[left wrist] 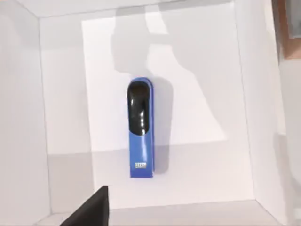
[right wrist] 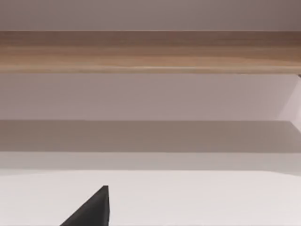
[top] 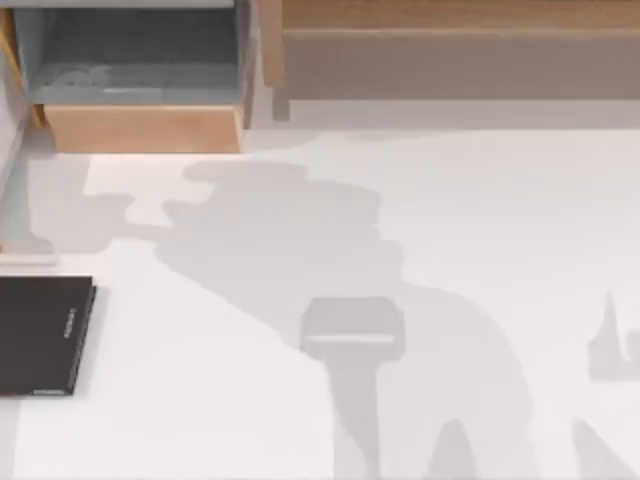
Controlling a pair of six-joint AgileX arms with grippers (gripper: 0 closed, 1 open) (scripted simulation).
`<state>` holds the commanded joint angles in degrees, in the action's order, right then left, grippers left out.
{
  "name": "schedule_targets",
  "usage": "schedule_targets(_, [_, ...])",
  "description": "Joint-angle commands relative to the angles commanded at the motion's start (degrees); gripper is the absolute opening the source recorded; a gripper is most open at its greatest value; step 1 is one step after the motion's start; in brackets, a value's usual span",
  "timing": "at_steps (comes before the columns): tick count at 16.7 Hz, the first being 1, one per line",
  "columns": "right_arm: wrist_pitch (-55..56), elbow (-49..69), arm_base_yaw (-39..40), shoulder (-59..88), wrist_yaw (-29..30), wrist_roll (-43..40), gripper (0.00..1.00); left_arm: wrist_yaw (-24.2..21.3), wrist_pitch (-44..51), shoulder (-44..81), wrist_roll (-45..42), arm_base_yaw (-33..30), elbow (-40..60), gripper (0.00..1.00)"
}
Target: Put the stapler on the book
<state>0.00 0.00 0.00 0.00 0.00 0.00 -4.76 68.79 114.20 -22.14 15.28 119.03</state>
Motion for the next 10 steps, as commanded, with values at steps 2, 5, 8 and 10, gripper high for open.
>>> schedule_targets(2, [0.0,0.0,0.0,0.0,0.0,0.0,1.00,0.4,5.8,11.6,-1.9,1.6,9.8,1.00])
schedule_targets(5, [0.0,0.0,0.0,0.0,0.0,0.0,1.00,1.0,12.2,25.9,-3.1,3.7,21.6,1.00])
schedule_targets(8, [0.0,0.0,0.0,0.0,0.0,0.0,1.00,1.6,15.5,35.2,-2.7,4.3,30.0,1.00])
schedule_targets(10, [0.0,0.0,0.0,0.0,0.0,0.0,1.00,1.9,16.2,38.4,-2.2,4.0,33.6,1.00])
